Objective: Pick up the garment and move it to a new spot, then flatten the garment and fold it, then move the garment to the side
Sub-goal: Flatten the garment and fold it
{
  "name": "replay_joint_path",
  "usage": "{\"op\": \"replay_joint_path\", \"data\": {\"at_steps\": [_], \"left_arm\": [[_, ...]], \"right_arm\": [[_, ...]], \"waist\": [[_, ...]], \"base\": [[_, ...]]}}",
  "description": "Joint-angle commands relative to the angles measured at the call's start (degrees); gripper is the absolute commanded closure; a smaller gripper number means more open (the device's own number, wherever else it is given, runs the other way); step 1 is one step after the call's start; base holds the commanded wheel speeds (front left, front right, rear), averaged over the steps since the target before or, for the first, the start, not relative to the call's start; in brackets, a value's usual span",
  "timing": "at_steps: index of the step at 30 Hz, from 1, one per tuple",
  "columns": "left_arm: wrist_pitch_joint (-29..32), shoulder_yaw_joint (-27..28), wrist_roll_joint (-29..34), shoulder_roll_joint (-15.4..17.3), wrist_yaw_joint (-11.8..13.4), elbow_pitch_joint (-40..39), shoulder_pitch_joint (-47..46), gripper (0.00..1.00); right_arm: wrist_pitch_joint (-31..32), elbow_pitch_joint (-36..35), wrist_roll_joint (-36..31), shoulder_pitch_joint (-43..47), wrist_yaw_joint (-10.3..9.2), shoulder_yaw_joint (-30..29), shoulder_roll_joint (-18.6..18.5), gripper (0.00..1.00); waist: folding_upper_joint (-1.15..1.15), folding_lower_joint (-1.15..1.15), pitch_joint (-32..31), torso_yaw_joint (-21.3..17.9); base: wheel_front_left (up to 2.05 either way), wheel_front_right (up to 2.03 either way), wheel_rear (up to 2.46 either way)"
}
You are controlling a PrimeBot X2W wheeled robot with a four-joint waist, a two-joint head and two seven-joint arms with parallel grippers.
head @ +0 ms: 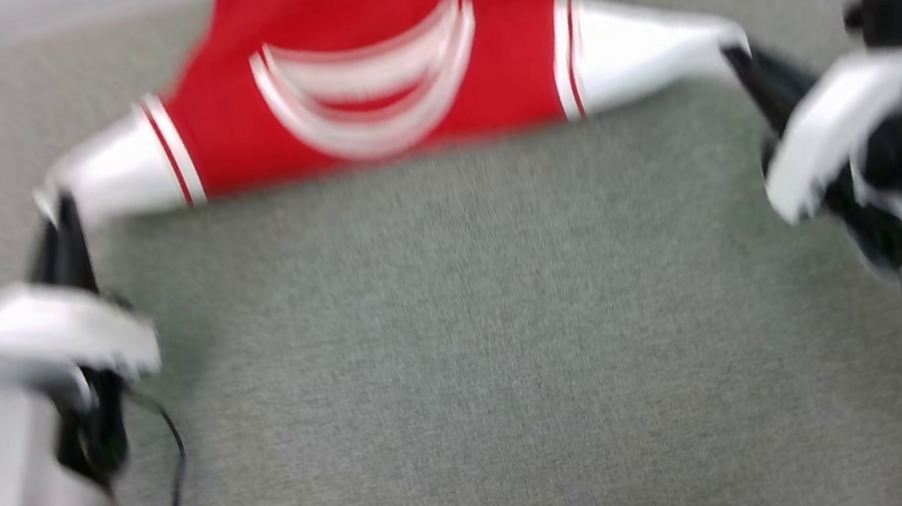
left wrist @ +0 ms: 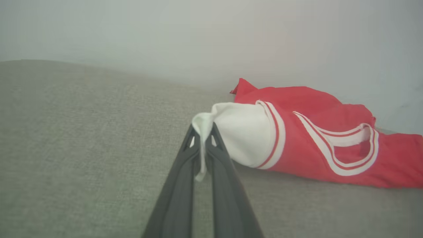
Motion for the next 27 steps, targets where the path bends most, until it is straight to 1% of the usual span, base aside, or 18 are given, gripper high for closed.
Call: {"op": "replay_joint_path", "data": {"at_steps": [1, 4, 10, 15, 20, 22, 24, 25, 26, 27], "left_arm": [[-0.3, 0.3, 0.3, -0.2, 0.4, -0.9, 2.1, 1.0], [-0.4, 1.7, 0.4, -0.1, 2.1, -5.9, 10.1, 1.0], [0.2, 2.5, 0.0, 0.5, 7.0, -16.5, 25.4, 1.0], [2.0, 2.7, -0.9, 1.2, 11.1, -24.7, 36.0, 1.0], [3.6, 2.9, -1.1, 1.7, 15.6, -31.9, 43.9, 1.0], [3.9, 3.2, -1.7, 1.3, 16.5, -34.5, 45.8, 1.0], [4.1, 3.1, -1.3, 1.7, 17.4, -36.2, 47.5, 1.0], [4.2, 3.0, -1.2, 1.8, 17.8, -37.2, 48.2, 1.0], [4.2, 2.8, -1.2, 1.8, 18.0, -38.1, 48.6, 1.0], [4.1, 2.8, -0.8, 1.9, 18.4, -38.9, 48.9, 1.0]], "right_arm": [[-0.4, -0.5, 0.2, 2.2, -0.04, 0.1, -0.5, 1.0], [-0.6, -2.9, 0.7, 8.6, -0.04, -0.3, -2.0, 1.0], [0.0, -7.8, -0.1, 21.4, -0.04, -2.8, -3.6, 1.0], [1.7, -11.6, -1.6, 32.3, -0.04, -6.1, -2.5, 1.0], [4.3, -15.0, -6.2, 42.1, -0.04, -11.3, -0.9, 1.0], [5.9, -16.4, -8.5, 45.5, -0.04, -13.5, 0.2, 1.0], [8.2, -17.9, -10.9, 48.6, -0.04, -15.7, 1.3, 1.0], [9.2, -19.0, -11.6, 49.9, -0.05, -16.7, 2.1, 0.96], [10.0, -20.4, -12.2, 51.0, -0.04, -17.8, 2.9, 0.65], [10.6, -21.7, -12.9, 51.8, -0.04, -18.9, 3.4, 0.07]], "waist": [[0.0, 0.01, -4.6, 0.7], [0.0, 0.01, -7.3, 0.9], [0.0, 0.01, -11.4, 1.2], [0.0, 0.01, -13.8, 1.6], [0.0, 0.01, -14.8, 2.4], [0.0, 0.01, -14.9, 3.0], [0.0, 0.01, -14.8, 3.5], [0.0, 0.01, -14.8, 3.8], [0.0, 0.01, -14.7, 4.1], [0.0, 0.01, -14.6, 4.4]], "base": [[0.0, 0.0, 0.0], [0.0, 0.0, 0.0], [0.0, 0.0, 0.0], [0.0, 0.0, 0.0], [0.0, 0.0, 0.0], [0.0, 0.0, 0.0], [0.0, 0.0, 0.0], [0.0, 0.0, 0.0], [0.0, 0.0, 0.0], [0.0, 0.0, 0.0]]}}
